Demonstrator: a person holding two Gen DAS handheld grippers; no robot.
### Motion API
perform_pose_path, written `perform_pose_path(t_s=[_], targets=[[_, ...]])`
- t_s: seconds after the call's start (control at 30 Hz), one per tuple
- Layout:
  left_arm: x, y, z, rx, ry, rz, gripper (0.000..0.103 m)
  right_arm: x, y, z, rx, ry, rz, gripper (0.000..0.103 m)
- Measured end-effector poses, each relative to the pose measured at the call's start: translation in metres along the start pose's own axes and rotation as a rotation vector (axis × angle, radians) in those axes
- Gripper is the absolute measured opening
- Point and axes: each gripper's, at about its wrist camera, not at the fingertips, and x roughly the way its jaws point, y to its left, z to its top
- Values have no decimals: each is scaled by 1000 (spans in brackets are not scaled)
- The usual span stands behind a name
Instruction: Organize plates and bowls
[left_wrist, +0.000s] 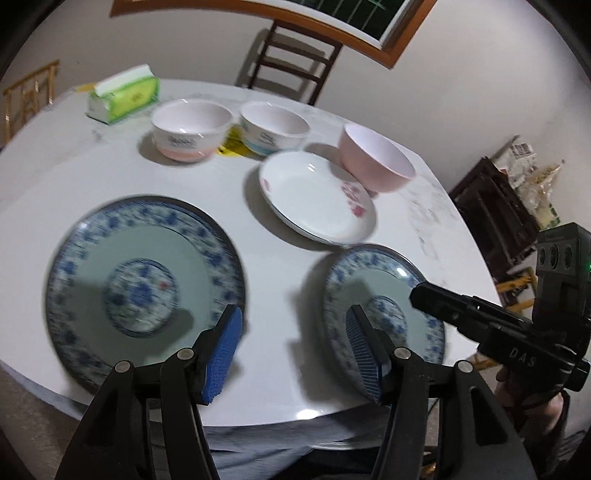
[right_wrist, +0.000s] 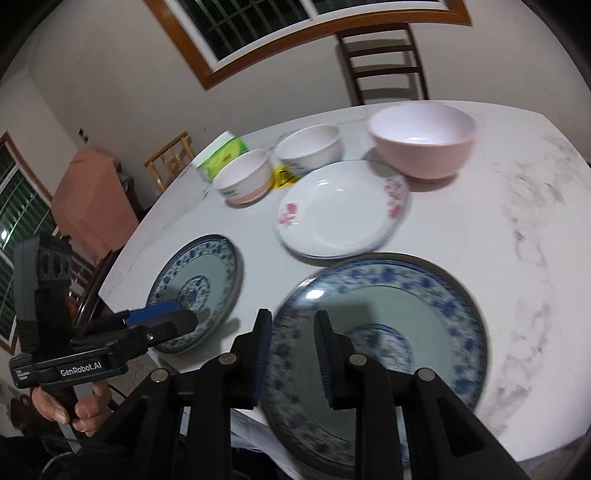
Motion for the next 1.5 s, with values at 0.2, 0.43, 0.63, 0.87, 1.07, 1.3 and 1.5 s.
perform_pose_path(t_s=[0.2,0.43,0.63,0.87,1.07,1.3,1.5], targets=[[19,-13,-6,2,44,-85,54,-19,-46,-10,72,-6,11,24],[35,-20,-10,2,82,-114,53,-29,-94,-24,141,9,-48,24],[50,-22,-11,-1,115,-132,53,-25,-124,-32,206,11,-52,24],[61,-24,-14,-1,149,-141,52,-15,-144,-39,247,24,-12,25],[70,-20,-14,-14,167,-133,52,-5,-151,-42,271,37,24,26],[81,-17,-11,-27,184,-120,48,5,-151,-41,272,49,38,26],[88,-16,-9,-40,201,-123,36,7,-151,-40,269,52,45,24]])
